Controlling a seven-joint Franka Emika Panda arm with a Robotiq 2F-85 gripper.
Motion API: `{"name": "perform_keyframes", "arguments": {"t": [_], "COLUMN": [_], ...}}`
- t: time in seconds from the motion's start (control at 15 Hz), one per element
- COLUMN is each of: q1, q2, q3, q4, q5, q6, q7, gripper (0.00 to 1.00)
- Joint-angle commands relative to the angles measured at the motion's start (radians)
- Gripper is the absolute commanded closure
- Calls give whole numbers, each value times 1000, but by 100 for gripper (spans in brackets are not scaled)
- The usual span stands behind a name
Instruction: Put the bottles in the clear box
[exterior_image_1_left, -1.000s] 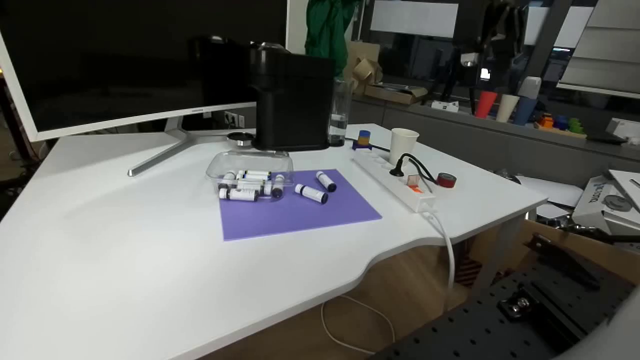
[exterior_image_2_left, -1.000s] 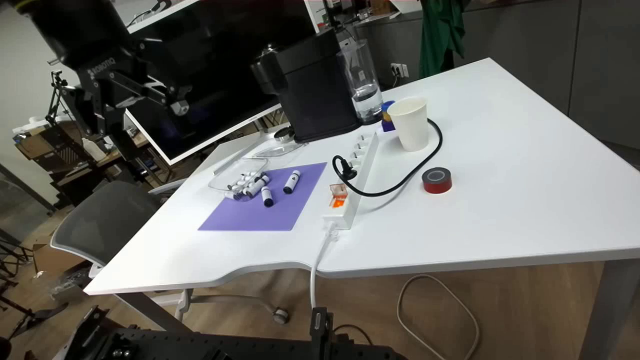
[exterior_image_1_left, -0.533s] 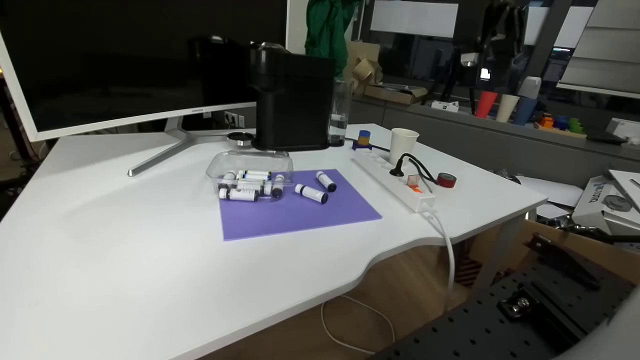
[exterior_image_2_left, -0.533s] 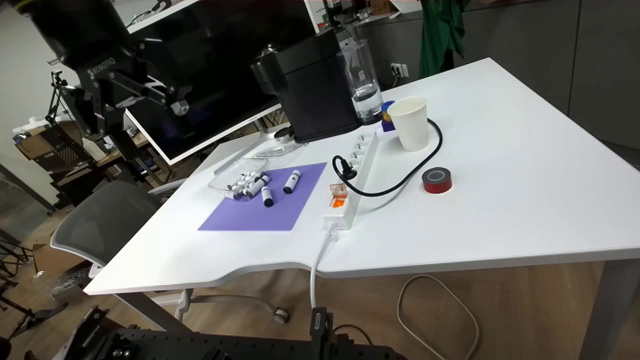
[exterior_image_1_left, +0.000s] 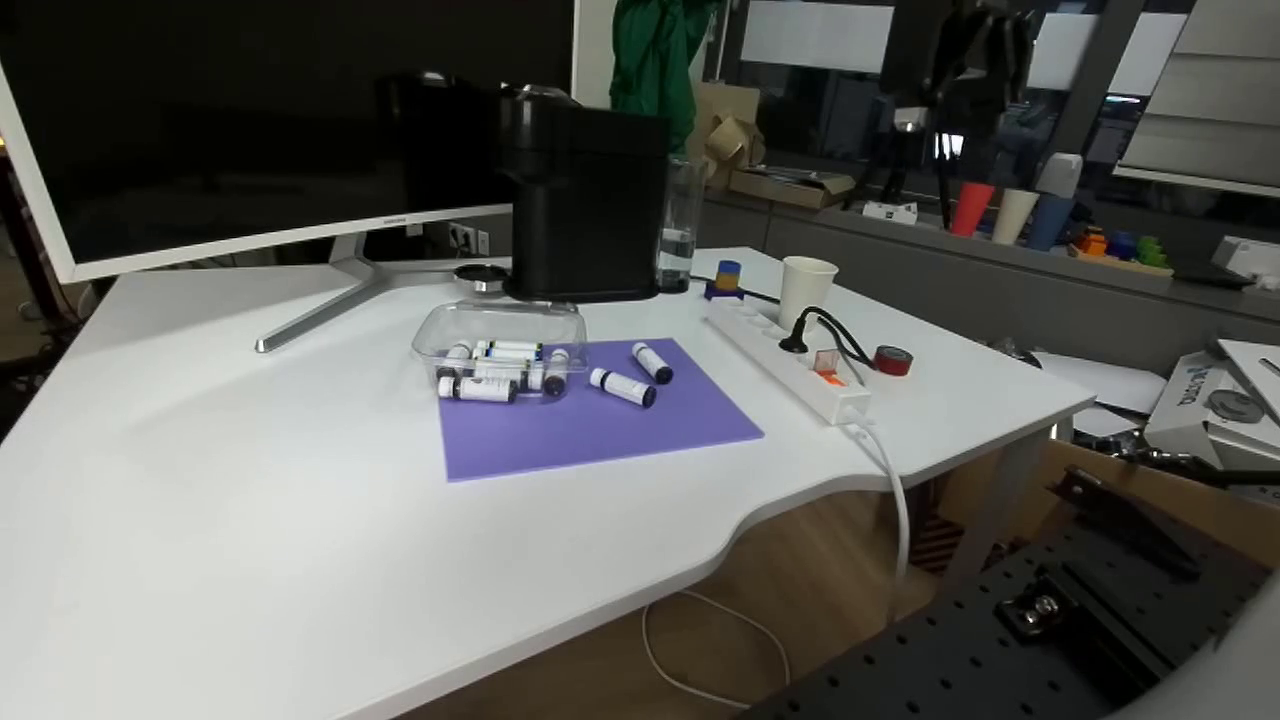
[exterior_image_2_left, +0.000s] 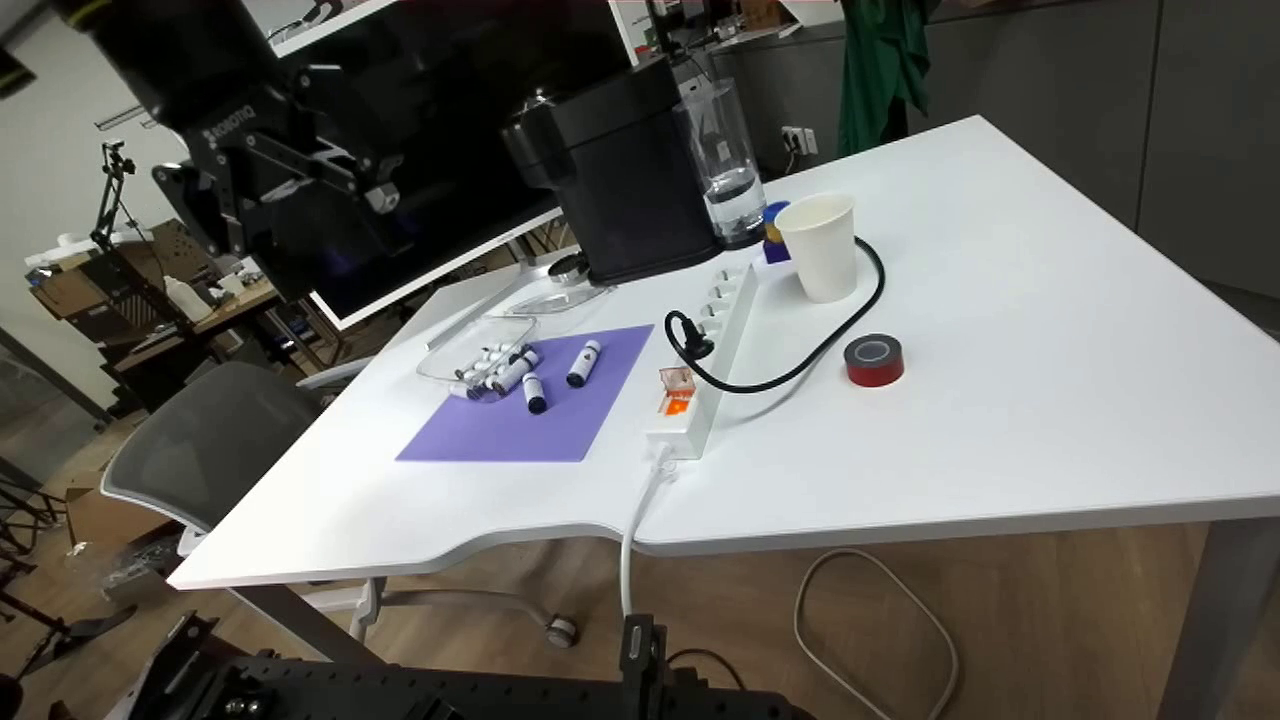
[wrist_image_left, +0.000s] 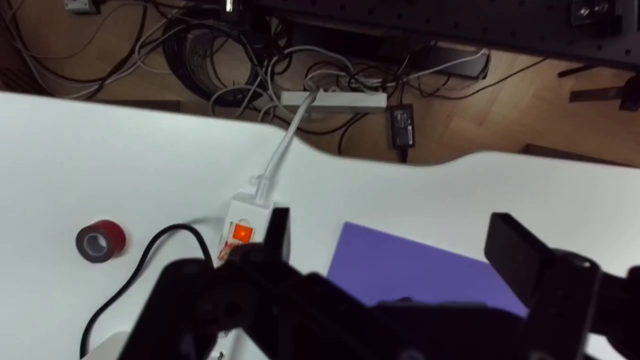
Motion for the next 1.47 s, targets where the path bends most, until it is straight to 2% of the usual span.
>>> {"name": "perform_keyframes", "arguments": {"t": [0.0, 0.33, 0.73, 0.8, 0.93, 1.27, 1.4], "q1": [4, 13, 32, 32, 32, 31, 28], "q2": [159, 403, 713, 604, 656, 640, 704], "q3": [35, 106, 121, 120, 121, 119, 119], "q4": [94, 239, 473, 364, 390, 389, 447], "q5": [-9, -20, 18, 4, 5, 11, 77], "q6": [135, 289, 287, 322, 330, 332, 307], "q7": [85, 163, 137, 137, 135, 145, 108], "gripper": [0, 0, 0, 0, 0, 0, 0]}}
